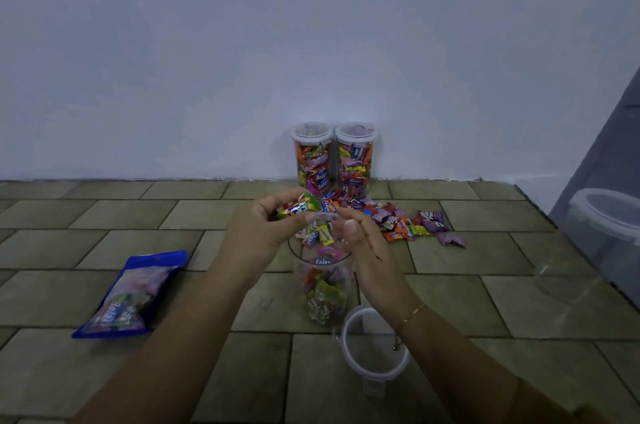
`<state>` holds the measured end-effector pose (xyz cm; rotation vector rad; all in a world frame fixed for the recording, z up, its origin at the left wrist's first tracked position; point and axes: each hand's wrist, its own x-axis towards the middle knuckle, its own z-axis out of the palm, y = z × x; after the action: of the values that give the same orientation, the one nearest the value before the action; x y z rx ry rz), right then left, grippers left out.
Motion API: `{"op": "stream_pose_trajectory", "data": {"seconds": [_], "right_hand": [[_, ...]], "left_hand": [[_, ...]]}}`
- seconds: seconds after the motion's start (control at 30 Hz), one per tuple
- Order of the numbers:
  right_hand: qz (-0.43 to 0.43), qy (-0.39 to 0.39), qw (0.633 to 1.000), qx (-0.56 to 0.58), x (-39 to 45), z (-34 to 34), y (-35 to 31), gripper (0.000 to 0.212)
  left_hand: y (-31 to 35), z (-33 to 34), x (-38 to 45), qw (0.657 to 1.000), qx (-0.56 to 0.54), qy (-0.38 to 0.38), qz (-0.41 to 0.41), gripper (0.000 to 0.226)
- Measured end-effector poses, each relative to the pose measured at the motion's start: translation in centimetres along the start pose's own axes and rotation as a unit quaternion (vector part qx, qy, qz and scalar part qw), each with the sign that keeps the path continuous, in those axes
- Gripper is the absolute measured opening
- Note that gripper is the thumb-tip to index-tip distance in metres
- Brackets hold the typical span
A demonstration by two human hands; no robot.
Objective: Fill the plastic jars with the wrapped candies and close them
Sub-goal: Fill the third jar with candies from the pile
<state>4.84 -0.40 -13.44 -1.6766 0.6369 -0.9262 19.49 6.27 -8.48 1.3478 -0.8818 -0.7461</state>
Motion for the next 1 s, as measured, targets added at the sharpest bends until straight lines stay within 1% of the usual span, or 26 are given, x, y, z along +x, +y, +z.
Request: {"op": "stream_pose_trajectory", "data": {"seconds": [0.17, 0.23, 0.3, 0.37, 0.43, 0.47, 0.5, 0.57, 0.6, 0.63, 0.67, 0.7, 0.77, 0.8, 0.87, 0.9, 0.97, 1.0], "right_hand": [[0.000, 0.000, 1.000, 0.018, 0.4, -0.3, 0.5, 0.068], [0.003, 0.008, 1.000, 0.022, 0.6, -0.7, 0.4, 0.069], [0.006, 0.024, 1.000, 0.012, 0.8, -1.4, 0.4, 0.069], [0.005, 0.052, 0.999, 0.005, 1.0, -2.2, 0.3, 0.057], [0.011, 0.075, 0.997, -0.020, 1.4, -3.0, 0.2, 0.036], [0.017, 0.079, 0.995, -0.056, 1.6, -3.4, 0.4, 0.030], [0.025, 0.078, 0.990, -0.113, 1.9, -3.9, 0.6, 0.030], [0.054, 0.044, 0.967, -0.245, 2.3, -5.1, 1.4, 0.034], [0.075, 0.003, 0.948, -0.310, 2.5, -5.6, 2.0, 0.037], [0.088, -0.055, 0.920, -0.379, 2.5, -6.0, 2.6, 0.041], [0.081, -0.117, 0.889, -0.436, 2.4, -6.2, 3.2, 0.048], [0.060, -0.174, 0.860, -0.475, 2.3, -6.3, 3.7, 0.058], [0.039, -0.250, 0.825, -0.505, 2.1, -6.1, 4.3, 0.073], [0.043, -0.276, 0.810, -0.516, 2.0, -5.9, 4.5, 0.075], [0.059, -0.316, 0.773, -0.547, 1.8, -5.9, 4.6, 0.067], [0.059, -0.321, 0.765, -0.556, 1.9, -5.9, 4.9, 0.060], [0.045, -0.301, 0.777, -0.551, 2.1, -6.1, 5.4, 0.051], [0.039, -0.285, 0.785, -0.549, 2.1, -6.2, 5.6, 0.048]], "left_hand": [[0.1, 0.7, -0.6, 0.994, 0.099, -0.035, 0.039, 0.026], [0.0, 0.6, -0.4, 0.992, 0.112, -0.041, 0.039, 0.022], [0.0, 0.3, -0.2, 0.992, 0.112, -0.049, 0.031, 0.025], [-0.1, 0.1, 0.0, 0.991, 0.120, -0.055, 0.030, 0.027], [0.1, -0.2, 0.0, 0.989, 0.132, -0.055, 0.027, 0.030], [0.1, -0.3, 0.2, 0.990, 0.132, -0.051, 0.024, 0.031], [0.0, -0.5, 0.5, 0.991, 0.123, -0.046, 0.022, 0.029], [-0.1, -0.6, 1.0, 0.995, 0.102, -0.015, 0.016, 0.020], [-0.5, -0.9, 1.5, 0.996, 0.090, 0.006, 0.018, 0.013], [-1.0, -1.3, 2.1, 0.996, 0.078, 0.027, 0.016, 0.007], [-1.5, -1.6, 2.7, 0.996, 0.073, 0.046, 0.013, 0.004], [-1.6, -1.8, 3.0, 0.995, 0.078, 0.058, 0.009, 0.004], [-2.9, -2.8, 4.3, 0.993, 0.092, 0.073, -0.005, 0.006], [-3.7, -3.1, 5.0, 0.991, 0.101, 0.082, -0.019, 0.006], [-4.7, -3.6, 5.8, 0.986, 0.140, 0.077, -0.037, 0.006], [-5.6, -4.0, 6.4, 0.982, 0.172, 0.065, -0.045, 0.008], [-6.5, -3.9, 7.2, 0.969, 0.237, 0.040, -0.050, 0.017], [-6.9, -3.9, 7.6, 0.957, 0.289, 0.010, -0.030, 0.023]]}}
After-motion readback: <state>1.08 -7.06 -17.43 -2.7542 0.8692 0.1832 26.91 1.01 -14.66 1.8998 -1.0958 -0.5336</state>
